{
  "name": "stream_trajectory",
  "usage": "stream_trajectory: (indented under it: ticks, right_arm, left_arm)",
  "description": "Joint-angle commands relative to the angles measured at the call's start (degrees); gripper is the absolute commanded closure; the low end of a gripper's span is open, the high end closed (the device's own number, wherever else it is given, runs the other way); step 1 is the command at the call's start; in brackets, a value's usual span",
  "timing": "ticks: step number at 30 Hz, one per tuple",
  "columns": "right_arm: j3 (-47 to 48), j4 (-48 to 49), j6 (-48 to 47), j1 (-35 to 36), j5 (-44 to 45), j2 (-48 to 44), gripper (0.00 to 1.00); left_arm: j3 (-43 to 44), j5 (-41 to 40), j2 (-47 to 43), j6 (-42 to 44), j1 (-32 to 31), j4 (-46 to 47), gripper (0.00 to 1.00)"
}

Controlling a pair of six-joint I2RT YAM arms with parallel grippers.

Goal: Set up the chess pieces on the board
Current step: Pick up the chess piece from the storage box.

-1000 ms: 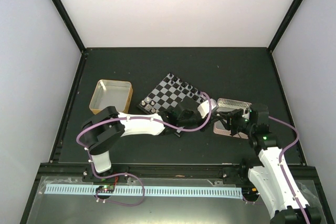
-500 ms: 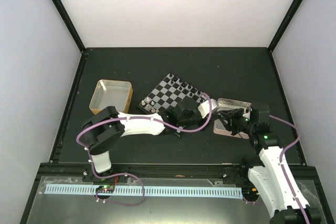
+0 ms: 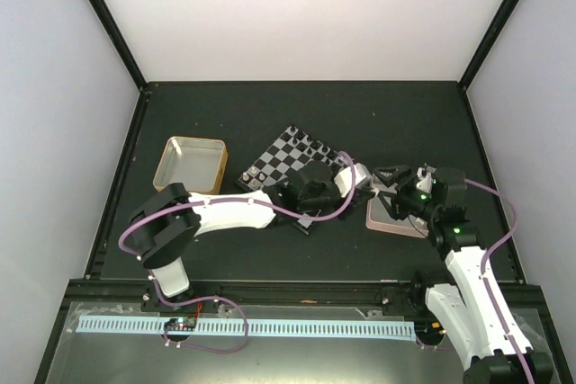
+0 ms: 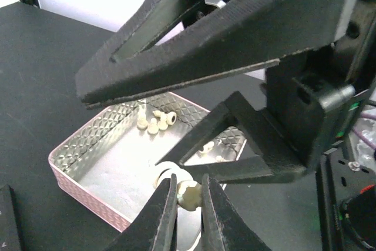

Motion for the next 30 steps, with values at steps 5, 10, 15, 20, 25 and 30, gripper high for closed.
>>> stream_trajectory:
  ticks: [5, 10, 15, 20, 25, 30]
  right_arm:
    - [-2.87, 24.02, -3.12, -0.34, -4.9, -3.93, 0.15]
    - [-1.5, 37.07, -2.48, -0.28, -11.43, -2.59, 0.13]
    - [-0.51, 57.04, 7.1, 0.39, -16.06, 1.61, 0.14]
    - [1.94, 64.84, 11.21, 4.04, -15.2, 6.55, 0.16]
    - [3.1, 79.54, 17.32, 8.61, -13.03, 12.22, 0.25]
    - [4.49, 82.31, 16.75, 11.81, -11.27, 13.76, 0.3]
  left_arm:
    - [1.64, 10.45, -11.66, -8.07, 5.79, -9.13, 0.98]
    - [3.63, 15.34, -17.15, -15.97, 9.21, -11.34, 0.98]
    - [3.84, 20.15, -21.18, -26.02, 11.66, -5.31, 0.98]
    - [3.5, 20.41, -24.27, -34.64, 13.94, 0.13, 0.98]
    - [2.11, 20.93, -25.96, -41.29, 15.96, 6.61, 0.98]
    - [0.5, 21.37, -26.46, -47.38, 17.11, 12.14, 0.99]
